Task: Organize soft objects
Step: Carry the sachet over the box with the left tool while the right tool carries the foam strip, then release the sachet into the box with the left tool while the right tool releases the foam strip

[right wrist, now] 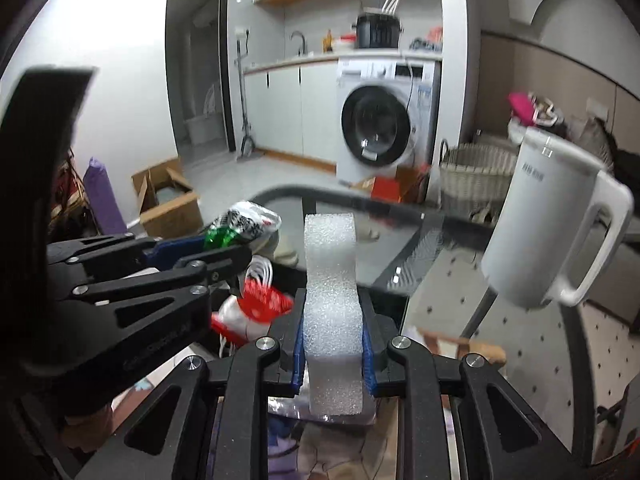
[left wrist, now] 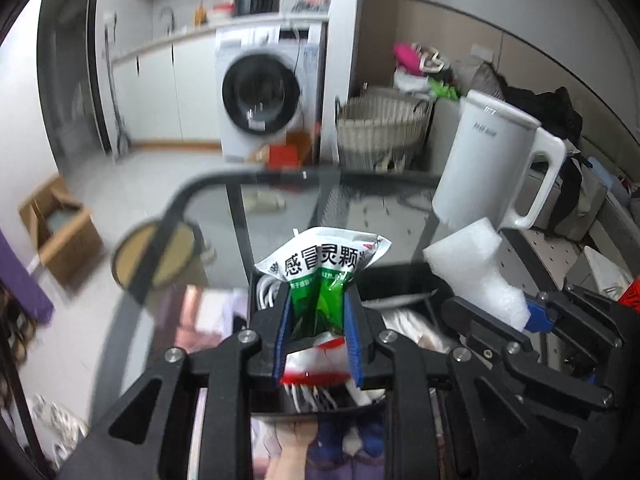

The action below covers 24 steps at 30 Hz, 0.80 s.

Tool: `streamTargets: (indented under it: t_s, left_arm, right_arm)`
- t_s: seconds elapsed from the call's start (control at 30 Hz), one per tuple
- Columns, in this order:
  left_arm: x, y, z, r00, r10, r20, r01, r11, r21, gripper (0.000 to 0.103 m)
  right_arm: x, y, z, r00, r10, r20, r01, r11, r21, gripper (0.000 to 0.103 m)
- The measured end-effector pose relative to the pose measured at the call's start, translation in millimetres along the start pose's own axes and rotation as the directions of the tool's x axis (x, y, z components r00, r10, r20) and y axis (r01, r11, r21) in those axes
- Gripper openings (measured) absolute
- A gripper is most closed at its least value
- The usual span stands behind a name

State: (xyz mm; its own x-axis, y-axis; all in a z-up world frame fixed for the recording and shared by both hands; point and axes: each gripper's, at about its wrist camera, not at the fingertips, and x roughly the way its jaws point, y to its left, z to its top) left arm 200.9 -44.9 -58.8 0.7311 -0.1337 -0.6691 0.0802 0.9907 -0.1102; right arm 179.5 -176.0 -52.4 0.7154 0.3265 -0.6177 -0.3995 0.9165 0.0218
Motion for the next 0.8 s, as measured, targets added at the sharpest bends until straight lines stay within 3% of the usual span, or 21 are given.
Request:
streamTargets:
  t_s: [0.27, 0.63, 0.8]
  left_arm:
    - [9.7, -8.7, -7.3, 0.998, -0.006, -0.06, 0.007, 1.0, 0.02, 0.022]
    - [27.6, -8.9, -15.8, 0.987, 0.046, -0.151, -0.04, 0.998, 0.045, 0.026]
    - [27.7, -2.2, -16.0, 0.987, 0.047, -0.156, -0.047, 0.999, 0.008, 0.036]
  right_arm:
    - [19.2, -2.9, -1.6, 0.997, 0.039, -0.066, -0.037, 0.999, 0.032, 0.022]
    - [38.8, -9.1, -15.8, 0.98, 0.049, -0.191, -0.037, 0.997, 0.062, 0.025]
    - [42.3, -15.6, -20.3, 0.976, 0.038, -0.213, -0.021, 0.997, 0.08, 0.037]
